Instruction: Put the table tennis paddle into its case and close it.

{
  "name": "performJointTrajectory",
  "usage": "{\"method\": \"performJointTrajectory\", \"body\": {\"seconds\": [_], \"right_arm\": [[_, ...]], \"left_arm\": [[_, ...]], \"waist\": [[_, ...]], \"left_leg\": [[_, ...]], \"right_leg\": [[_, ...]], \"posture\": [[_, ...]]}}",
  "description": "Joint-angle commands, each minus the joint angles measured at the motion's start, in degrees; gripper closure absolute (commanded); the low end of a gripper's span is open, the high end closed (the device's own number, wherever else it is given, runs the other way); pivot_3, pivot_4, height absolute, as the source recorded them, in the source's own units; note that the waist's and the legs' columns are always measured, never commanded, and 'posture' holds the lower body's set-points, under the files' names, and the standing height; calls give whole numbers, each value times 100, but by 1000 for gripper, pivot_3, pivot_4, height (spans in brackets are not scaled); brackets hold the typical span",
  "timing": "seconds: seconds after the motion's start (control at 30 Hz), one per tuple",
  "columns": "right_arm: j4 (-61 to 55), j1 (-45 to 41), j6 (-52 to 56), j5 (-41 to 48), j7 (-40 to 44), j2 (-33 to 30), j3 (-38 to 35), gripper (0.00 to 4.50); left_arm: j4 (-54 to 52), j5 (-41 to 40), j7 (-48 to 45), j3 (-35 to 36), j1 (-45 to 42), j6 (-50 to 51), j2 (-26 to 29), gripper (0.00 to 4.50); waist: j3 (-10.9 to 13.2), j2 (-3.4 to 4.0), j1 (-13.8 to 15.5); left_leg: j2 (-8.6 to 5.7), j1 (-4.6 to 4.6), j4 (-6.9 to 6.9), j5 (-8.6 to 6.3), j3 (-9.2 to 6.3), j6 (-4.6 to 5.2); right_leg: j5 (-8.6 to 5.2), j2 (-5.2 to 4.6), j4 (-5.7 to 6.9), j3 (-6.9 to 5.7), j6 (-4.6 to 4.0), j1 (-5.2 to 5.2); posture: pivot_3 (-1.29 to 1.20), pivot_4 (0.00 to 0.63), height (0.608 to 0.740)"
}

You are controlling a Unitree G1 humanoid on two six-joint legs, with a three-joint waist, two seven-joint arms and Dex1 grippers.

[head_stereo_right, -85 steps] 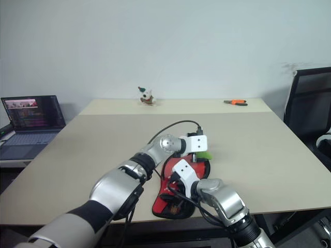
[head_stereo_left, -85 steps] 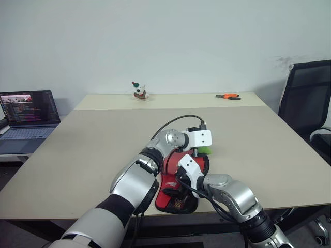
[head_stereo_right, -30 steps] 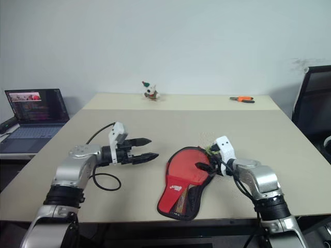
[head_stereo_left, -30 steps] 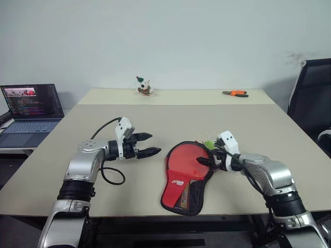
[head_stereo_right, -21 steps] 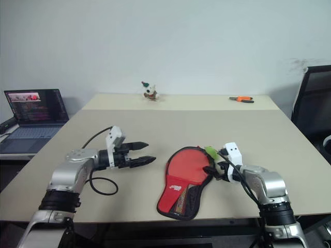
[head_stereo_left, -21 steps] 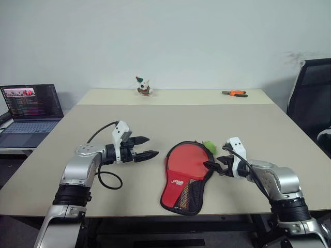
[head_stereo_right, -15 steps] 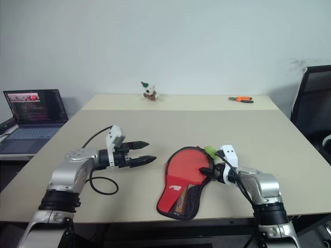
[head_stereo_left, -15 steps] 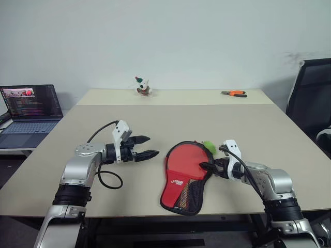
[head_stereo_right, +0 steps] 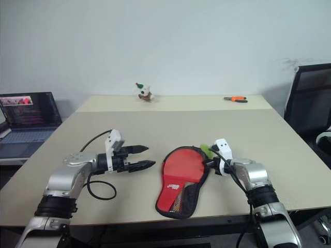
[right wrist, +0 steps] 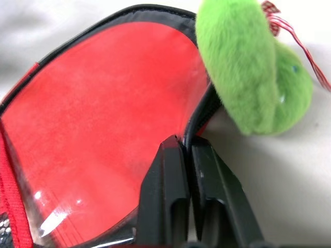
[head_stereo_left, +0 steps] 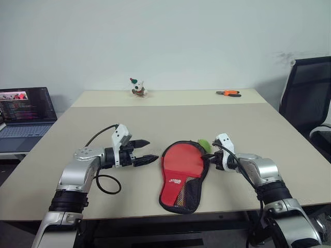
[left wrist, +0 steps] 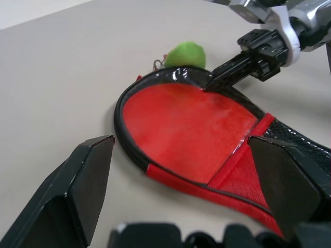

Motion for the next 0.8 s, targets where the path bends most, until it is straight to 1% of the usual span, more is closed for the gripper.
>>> {"method": "performJointTrajectory", "body": {"seconds": [0.03, 0.33, 0.47, 0.57, 0.7, 0.8], "right_arm": [[191, -258, -284, -91, 309, 190, 258, 4486], [636, -587, -684, -297, 463, 587, 319, 4486], [686, -616, -759, -376, 462, 710, 333, 4486], [792, -640, -751, -501, 341, 732, 332, 4486], [802, -568, -614, -562, 255, 603, 274, 4486], [554, -427, -419, -517, 259, 477, 234, 3757]], "left_arm": [[-210, -124, 47, 74, -9, -15, 97, 0], [-201, -100, 36, 36, 21, -48, 119, 0], [-159, -72, 36, 13, 7, -77, 116, 0], [-122, -48, 33, -12, -15, -107, 113, 0], [0, 17, 30, -74, -94, -215, 106, 0], [112, 87, 25, -138, -150, -327, 96, 0]], "waist": [[0, 0, -32], [2, 2, -74], [3, 3, -61], [3, 2, -60], [3, 2, -60], [3, 3, -34]], "left_leg": [[1, 0, 0, 0, 1, 0], [26, -1, -3, 0, 2, 0], [25, -8, -5, -1, -2, 0], [23, -13, -6, -1, -3, -1], [24, -9, -7, -1, -2, -1], [23, -9, -6, -1, -3, -1]], "right_leg": [[0, 0, 0, 1, 0, 0], [2, 6, 0, 2, -3, -3], [17, 6, -3, -1, -29, -5], [17, 5, -7, -2, -30, -7], [17, 5, -5, -2, -30, -7], [17, 5, -3, -3, -30, -6]], "posture": [[0, 150, 740], [0, 150, 740], [0, 150, 740], [0, 150, 740], [0, 150, 740], [0, 150, 740]]}}
